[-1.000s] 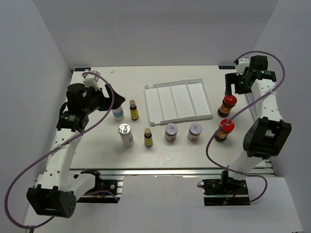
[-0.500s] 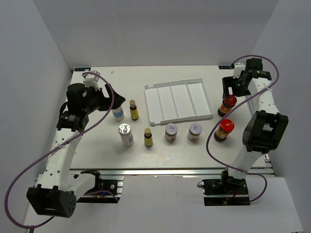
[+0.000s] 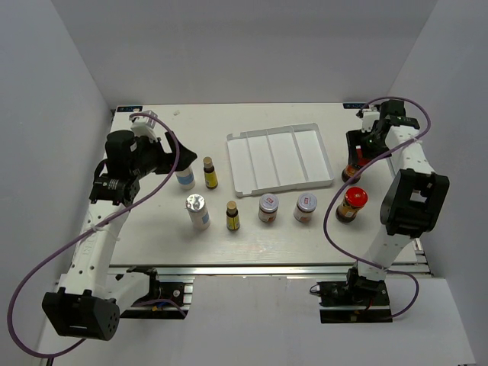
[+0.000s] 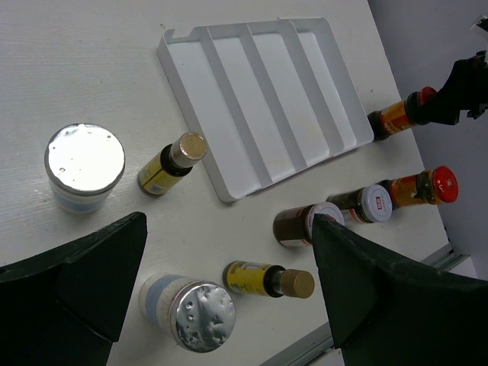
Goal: Organize the condiment bottles
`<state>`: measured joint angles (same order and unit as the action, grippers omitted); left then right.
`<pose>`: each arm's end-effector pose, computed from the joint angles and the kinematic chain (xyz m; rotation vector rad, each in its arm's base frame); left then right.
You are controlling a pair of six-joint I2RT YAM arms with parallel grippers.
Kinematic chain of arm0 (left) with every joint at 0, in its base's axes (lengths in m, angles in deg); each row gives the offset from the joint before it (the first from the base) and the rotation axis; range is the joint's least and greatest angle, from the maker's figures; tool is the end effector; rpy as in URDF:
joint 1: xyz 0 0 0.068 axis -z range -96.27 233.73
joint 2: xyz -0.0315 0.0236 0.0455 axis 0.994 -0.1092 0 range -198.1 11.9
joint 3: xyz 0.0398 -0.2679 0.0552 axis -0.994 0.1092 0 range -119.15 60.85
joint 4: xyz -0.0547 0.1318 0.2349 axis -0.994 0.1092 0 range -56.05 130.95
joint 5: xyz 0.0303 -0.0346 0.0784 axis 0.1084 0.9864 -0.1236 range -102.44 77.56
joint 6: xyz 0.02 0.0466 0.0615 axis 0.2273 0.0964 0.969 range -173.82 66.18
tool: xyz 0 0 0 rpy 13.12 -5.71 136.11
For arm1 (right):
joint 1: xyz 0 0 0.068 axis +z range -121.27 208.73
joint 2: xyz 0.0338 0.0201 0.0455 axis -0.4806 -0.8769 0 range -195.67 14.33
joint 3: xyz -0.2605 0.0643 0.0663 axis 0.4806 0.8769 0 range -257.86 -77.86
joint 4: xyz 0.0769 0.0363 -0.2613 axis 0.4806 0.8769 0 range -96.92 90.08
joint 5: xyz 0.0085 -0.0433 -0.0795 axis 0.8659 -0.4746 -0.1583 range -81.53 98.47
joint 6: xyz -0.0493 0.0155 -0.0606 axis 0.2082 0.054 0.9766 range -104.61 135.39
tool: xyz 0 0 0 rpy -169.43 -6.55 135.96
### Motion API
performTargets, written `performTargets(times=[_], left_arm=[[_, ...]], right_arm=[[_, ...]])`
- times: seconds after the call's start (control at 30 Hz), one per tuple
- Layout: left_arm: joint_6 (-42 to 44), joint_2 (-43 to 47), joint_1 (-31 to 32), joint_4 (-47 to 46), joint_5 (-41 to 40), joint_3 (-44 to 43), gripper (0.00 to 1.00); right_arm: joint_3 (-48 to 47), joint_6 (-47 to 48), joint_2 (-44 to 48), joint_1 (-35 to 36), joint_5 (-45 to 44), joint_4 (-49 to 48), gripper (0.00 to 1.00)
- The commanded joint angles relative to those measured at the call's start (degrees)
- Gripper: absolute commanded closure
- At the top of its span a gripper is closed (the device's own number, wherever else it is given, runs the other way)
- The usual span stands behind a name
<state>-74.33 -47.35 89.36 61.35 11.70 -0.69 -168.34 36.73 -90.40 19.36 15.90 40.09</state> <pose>0.2595 -0.0538 0.3559 0.0105 2.0399 -0.7117 0.4182 -0.0600 0.2421 -0.3173 2.6058 -0.0137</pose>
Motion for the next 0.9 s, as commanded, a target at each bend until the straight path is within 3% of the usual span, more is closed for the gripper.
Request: performTargets(times=[0.0,0.43,0.57,0.6,0.67,0.77,0.87], left_arm=[[-0.49,-0.52,-0.09,-0.94,0.91,-0.42,0.02],[-0.93,-2.10,-0.18,-1.21,1.26,-1.57,0.02],[-1.28,-2.54,-0.09,-1.21,1.35,-1.74,0.02],[-1.20,-2.54,-0.09,-1.38,1.35,-1.74,0.02],[-1.28,-2.81,-0.09,-1.30,1.35,-2.00,0.02],[-1.37,-2.90,-0.09,-1.47,1.35,-1.92,0.02],[-1.63,-3.33,-0.09,-1.82,1.87,-1.92,0.02]], right_arm=[[-1.28,0.45,-1.17,-0.13,-0.13,-1.65,0.15],[-4.80,1.33,-5.13,-0.13,0.23,-2.88,0.15],[-4.62,1.95,-5.23,-0.21,0.67,-3.15,0.29],[-4.19,2.03,-5.05,-0.21,0.67,-3.49,0.42],[-3.40,2.38,-3.74,-0.21,0.49,-4.11,0.60],[-0.76,3.00,-1.28,-0.21,0.75,-5.78,0.70],[-0.75,3.35,0.31,-0.13,1.80,-5.08,0.95]])
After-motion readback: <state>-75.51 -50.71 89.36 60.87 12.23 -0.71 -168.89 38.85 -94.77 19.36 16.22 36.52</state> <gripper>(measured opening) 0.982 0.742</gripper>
